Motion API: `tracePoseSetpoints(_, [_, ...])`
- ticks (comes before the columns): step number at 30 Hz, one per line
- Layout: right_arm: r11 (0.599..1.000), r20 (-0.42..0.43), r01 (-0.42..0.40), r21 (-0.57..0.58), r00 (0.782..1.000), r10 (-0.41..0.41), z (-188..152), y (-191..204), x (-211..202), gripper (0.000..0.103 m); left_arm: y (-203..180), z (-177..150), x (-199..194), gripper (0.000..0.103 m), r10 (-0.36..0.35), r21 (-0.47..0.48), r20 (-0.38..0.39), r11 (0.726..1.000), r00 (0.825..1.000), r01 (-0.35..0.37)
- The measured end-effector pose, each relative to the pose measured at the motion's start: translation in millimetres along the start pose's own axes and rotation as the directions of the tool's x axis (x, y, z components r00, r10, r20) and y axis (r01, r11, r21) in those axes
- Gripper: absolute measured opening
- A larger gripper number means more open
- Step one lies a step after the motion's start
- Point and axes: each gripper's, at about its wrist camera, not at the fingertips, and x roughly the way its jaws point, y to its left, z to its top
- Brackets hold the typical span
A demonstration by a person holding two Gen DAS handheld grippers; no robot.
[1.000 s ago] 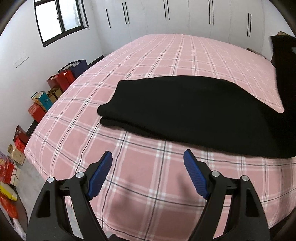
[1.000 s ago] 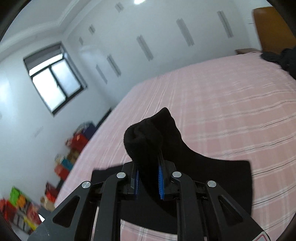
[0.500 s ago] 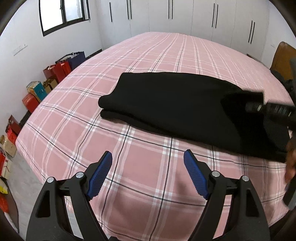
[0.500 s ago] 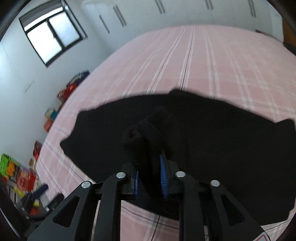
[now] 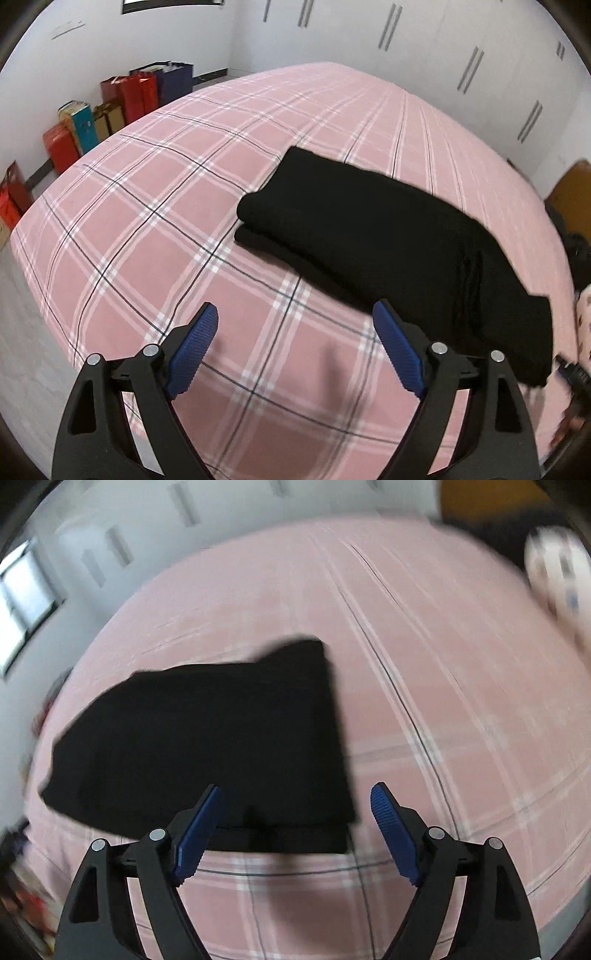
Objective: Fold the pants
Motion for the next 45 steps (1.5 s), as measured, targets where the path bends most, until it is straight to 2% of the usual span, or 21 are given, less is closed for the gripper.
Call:
tracePoseSetpoints(2, [0.991, -0.046, -0.096, 0.096, 0.994, 0.101, -4, -14, 22, 0.08, -8, -3, -6, 0.084, 0.005, -0.005, 0.002, 1.0, 1.0, -0.005])
tracePoseSetpoints(4, [0.989, -0.049, -0.096, 0.113, 0.994, 0.102, -10, -15, 35, 0.082, -16, -7, -11, 0.084, -0.001, -0.001, -0.005, 1.0, 1.0, 0.001])
tracePoseSetpoints(5, [0.99, -0.002, -0.109, 0.092, 0.994, 0.11, -14, -11, 34, 0.081, -22, -10, -14, 0.084, 0.0, 0.009, -0.011, 1.0, 1.0, 0.0])
tracePoseSetpoints(6, [0.986, 0.007, -0.147, 0.081, 0.989, 0.147, -16, -8, 34, 0.059, -26, -12, -16, 0.084, 0.006, 0.019, -0.012, 1.0, 1.0, -0.006])
tracePoseSetpoints(7, [0.978, 0.004, -0.184, 0.1, 0.983, 0.185, -17, -9, 34, 0.024, -31, -14, -18, 0.084, 0.015, 0.032, -0.013, 0.999, 1.0, -0.015])
tracePoseSetpoints(10, [0.949, 0.042, -0.273, 0.161, 0.962, 0.269, -12, -16, 19, 0.016, -45, -19, -21, 0.085, 0.043, 0.053, -0.026, 0.998, 0.999, -0.042])
tracePoseSetpoints(15, [0.947, 0.078, -0.282, 0.155, 0.959, 0.273, -4, -54, -30, 0.013, -59, -22, -25, 0.085, 0.039, 0.048, -0.042, 0.998, 0.998, -0.037])
tracePoseSetpoints(21, [0.965, 0.089, -0.174, 0.198, 0.983, 0.159, -24, -125, -63, 0.014, -56, -27, -16, 0.085, -0.016, -0.03, -0.102, 0.999, 0.995, 0.013])
tracePoseSetpoints(24, [0.981, 0.005, -0.116, 0.158, 0.993, 0.117, -32, -141, -50, 0.019, -51, -27, 3, 0.086, -0.07, -0.109, -0.143, 0.993, 0.987, 0.055])
tracePoseSetpoints(25, [0.986, -0.028, -0.083, 0.145, 0.996, 0.088, -33, -140, -45, 0.027, -51, -28, 10, 0.086, -0.079, -0.121, -0.157, 0.991, 0.985, 0.06])
tracePoseSetpoints(28, [0.997, 0.033, 0.019, 0.079, 0.999, -0.022, -38, -132, -60, 0.038, -53, -27, 35, 0.086, -0.084, -0.18, -0.184, 0.982, 0.979, 0.051])
tracePoseSetpoints(30, [0.989, 0.099, 0.149, 0.008, 0.984, -0.149, -45, -122, -75, 0.051, -49, -25, 48, 0.086, -0.095, -0.251, -0.183, 0.967, 0.978, 0.047])
tracePoseSetpoints(31, [0.984, 0.121, 0.178, -0.023, 0.977, -0.174, -48, -118, -79, 0.056, -44, -23, 56, 0.086, -0.136, -0.301, -0.177, 0.951, 0.975, 0.078])
tracePoseSetpoints(33, [0.978, 0.165, 0.193, -0.078, 0.97, -0.178, -57, -107, -88, 0.057, -37, -22, 72, 0.086, -0.17, -0.375, -0.187, 0.923, 0.968, 0.09])
tracePoseSetpoints(35, [0.977, 0.205, 0.184, -0.11, 0.966, -0.158, -67, -98, -94, 0.065, -31, -21, 80, 0.083, -0.175, -0.437, -0.159, 0.895, 0.972, 0.089])
tracePoseSetpoints(37, [0.977, 0.23, 0.161, -0.138, 0.965, -0.127, -73, -91, -93, 0.07, -32, -16, 79, 0.054, -0.169, -0.431, -0.125, 0.897, 0.978, 0.1])
tracePoseSetpoints(38, [0.979, 0.224, 0.133, -0.155, 0.97, -0.096, -75, -87, -90, 0.07, -33, -15, 80, 0.047, -0.154, -0.427, -0.127, 0.9, 0.98, 0.086])
tracePoseSetpoints(40, [0.979, 0.203, 0.098, -0.178, 0.977, -0.061, -79, -74, -78, 0.07, -29, -17, 78, 0.017, -0.177, -0.467, -0.103, 0.878, 0.979, 0.11])
tracePoseSetpoints(42, [0.977, 0.175, 0.072, -0.2, 0.984, -0.037, -83, -71, -71, 0.07, -34, -15, 70, 0.014, -0.178, -0.465, -0.085, 0.877, 0.98, 0.119])
tracePoseSetpoints(43, [0.979, 0.173, 0.06, -0.196, 0.985, -0.026, -85, -71, -68, 0.07, -40, -12, 62, 0.013, -0.164, -0.44, -0.07, 0.89, 0.984, 0.117])
tracePoseSetpoints(45, [0.983, 0.19, 0.028, -0.183, 0.982, 0.007, -86, -75, -71, 0.07, -68, -1, 33, 0.012, -0.125, -0.322, -0.015, 0.94, 0.992, 0.114])
